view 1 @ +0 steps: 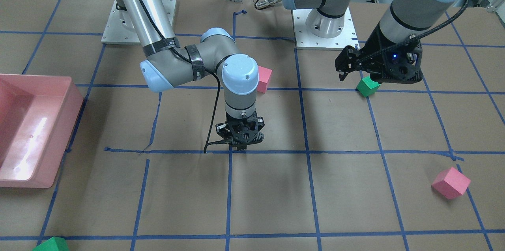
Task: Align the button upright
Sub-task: 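Lower the button switch onto the table and open the right gripper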
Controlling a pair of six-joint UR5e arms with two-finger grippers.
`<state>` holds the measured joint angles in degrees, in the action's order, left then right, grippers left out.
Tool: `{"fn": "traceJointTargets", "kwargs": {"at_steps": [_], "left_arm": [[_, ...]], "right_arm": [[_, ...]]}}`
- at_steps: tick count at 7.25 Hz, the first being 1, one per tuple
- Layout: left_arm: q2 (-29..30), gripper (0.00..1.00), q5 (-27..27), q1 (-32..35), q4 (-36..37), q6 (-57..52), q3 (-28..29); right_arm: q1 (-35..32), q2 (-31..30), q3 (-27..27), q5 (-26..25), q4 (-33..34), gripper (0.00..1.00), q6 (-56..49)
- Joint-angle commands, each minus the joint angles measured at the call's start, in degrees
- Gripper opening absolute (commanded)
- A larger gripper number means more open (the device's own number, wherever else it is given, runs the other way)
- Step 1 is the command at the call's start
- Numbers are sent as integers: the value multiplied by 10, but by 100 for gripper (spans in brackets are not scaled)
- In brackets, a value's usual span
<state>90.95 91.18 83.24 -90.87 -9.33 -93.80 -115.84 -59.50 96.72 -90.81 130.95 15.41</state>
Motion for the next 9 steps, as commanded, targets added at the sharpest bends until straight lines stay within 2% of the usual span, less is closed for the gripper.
{"fn": "traceJointTargets", "kwargs": {"at_steps": [1,2,5,6,8,9], "left_arm": [[5,100,3,0,0,11,1],[6,100,4,-1,0,6,2],[6,100,-1,-2,1,11,-2],[9,100,3,3,56,5,-2],[9,100,-6,6,82,12,-7],[9,100,-8,16,88,28,-28]], "right_arm": [[0,-1,12,-2,0,25,2],[0,-1,14,-4,1,64,2],[1,-27,10,-2,5,98,-5],[14,-68,17,-7,-16,98,-26],[109,-151,4,3,-133,100,-87],[166,-204,-14,22,-228,100,-133]]}}
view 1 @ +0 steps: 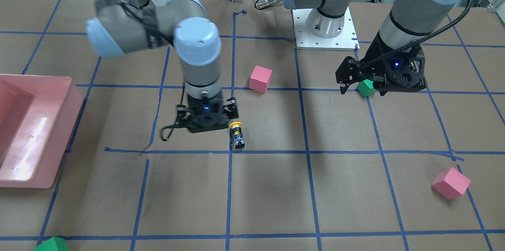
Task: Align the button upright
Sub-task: 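Raise the right gripper away while the left gripper reaches toward the switch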
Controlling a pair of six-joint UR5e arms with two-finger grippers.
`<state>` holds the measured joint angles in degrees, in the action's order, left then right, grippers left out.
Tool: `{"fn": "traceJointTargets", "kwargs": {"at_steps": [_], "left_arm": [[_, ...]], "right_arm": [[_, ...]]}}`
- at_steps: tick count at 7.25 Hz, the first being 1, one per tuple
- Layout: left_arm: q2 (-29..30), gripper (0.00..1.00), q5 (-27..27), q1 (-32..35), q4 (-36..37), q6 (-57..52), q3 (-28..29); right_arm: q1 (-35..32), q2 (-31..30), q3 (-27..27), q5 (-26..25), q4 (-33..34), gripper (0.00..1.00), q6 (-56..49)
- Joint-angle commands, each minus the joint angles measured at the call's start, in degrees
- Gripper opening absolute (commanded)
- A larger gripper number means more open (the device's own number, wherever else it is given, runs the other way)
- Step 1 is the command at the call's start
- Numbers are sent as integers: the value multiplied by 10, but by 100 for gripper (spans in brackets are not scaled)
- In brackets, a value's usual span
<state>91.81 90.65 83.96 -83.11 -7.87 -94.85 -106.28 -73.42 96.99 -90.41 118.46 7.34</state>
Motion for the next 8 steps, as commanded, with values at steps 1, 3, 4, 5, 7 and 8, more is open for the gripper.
{"fn": "traceJointTargets", "kwargs": {"at_steps": [1,3,4,5,7,8], "left_arm": [[0,100,-7,45,96,35,-52],[18,100,-9,110,291,125,-146],[27,100,-7,143,371,160,-181],[40,100,-6,185,481,251,-206],[71,100,3,235,531,305,-227],[92,98,18,247,536,342,-231]], "right_arm": [[111,-98,-63,29,-212,100,-81],[128,-120,-189,37,-352,100,-107],[122,-120,-217,22,-399,100,-106],[118,-120,-216,8,-415,100,-107],[122,-116,-211,6,-409,100,-119],[125,-116,-211,8,-406,100,-134]]}}
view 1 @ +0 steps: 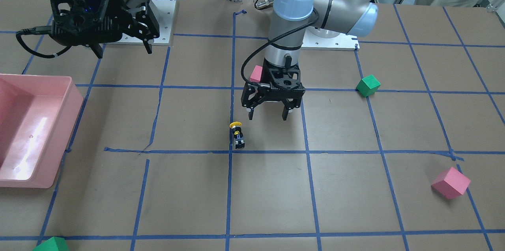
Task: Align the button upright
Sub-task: 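Raise the right gripper away while the left gripper reaches toward the switch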
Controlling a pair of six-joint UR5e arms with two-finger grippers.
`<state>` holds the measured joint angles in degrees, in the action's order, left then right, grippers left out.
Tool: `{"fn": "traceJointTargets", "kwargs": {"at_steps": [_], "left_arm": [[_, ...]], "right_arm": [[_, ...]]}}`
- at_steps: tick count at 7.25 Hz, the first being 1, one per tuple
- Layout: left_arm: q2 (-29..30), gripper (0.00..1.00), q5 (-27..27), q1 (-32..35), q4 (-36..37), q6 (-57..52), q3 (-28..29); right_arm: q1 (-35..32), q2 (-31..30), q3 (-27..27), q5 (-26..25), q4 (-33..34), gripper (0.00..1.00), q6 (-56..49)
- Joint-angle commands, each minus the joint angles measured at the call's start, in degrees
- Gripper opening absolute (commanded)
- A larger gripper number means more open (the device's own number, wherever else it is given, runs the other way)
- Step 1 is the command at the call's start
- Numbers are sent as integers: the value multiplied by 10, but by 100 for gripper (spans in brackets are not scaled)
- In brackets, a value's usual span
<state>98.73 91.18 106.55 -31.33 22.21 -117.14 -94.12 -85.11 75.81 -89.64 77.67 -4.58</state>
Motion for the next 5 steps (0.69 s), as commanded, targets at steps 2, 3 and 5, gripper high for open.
{"fn": "traceJointTargets", "kwargs": {"at_steps": [2,3,5], "left_arm": [[80,98,42,62,117,135,-14],[101,98,53,73,139,137,-14],[146,98,54,85,155,140,-14]], "right_arm": [[4,1,18,-5,66,100,-18],[4,-6,41,-22,84,100,-17],[3,-6,46,-55,96,100,-15]]}}
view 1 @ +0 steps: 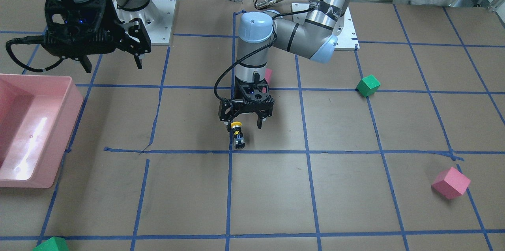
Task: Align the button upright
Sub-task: 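Grasp the button switch with the left gripper from above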
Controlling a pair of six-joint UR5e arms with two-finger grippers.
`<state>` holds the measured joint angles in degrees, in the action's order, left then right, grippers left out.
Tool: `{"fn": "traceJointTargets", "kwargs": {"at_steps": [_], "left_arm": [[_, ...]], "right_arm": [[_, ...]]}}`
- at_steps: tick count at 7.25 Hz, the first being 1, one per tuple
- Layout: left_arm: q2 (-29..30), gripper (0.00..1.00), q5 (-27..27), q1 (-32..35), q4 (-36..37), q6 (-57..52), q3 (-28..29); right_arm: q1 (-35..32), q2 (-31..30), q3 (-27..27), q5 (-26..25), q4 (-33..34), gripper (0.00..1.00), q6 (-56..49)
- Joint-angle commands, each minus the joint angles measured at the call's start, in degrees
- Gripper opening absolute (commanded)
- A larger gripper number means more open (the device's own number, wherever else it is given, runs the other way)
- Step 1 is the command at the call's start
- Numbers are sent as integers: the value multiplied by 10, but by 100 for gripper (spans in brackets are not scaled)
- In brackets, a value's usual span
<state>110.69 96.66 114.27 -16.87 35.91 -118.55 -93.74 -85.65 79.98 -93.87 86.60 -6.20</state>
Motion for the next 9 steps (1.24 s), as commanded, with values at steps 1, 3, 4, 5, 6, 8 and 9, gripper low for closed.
{"fn": "traceJointTargets", "kwargs": {"at_steps": [1,3,4,5,6,8,9], "left_arm": [[40,98,-1,11,25,4,2],[57,82,-2,17,26,21,2],[60,25,-15,17,23,23,2],[63,0,-36,17,21,31,3],[62,0,-37,17,20,37,9],[59,0,-84,16,-69,41,44],[50,0,-96,13,-132,80,86]], "right_arm": [[0,0,4,-8,5,100,3],[0,0,5,-6,3,100,1],[0,0,5,-5,5,100,1],[0,0,5,-5,5,100,1],[0,0,5,-5,5,100,3],[0,0,7,-5,5,100,3],[0,0,7,-5,5,100,3]]}}
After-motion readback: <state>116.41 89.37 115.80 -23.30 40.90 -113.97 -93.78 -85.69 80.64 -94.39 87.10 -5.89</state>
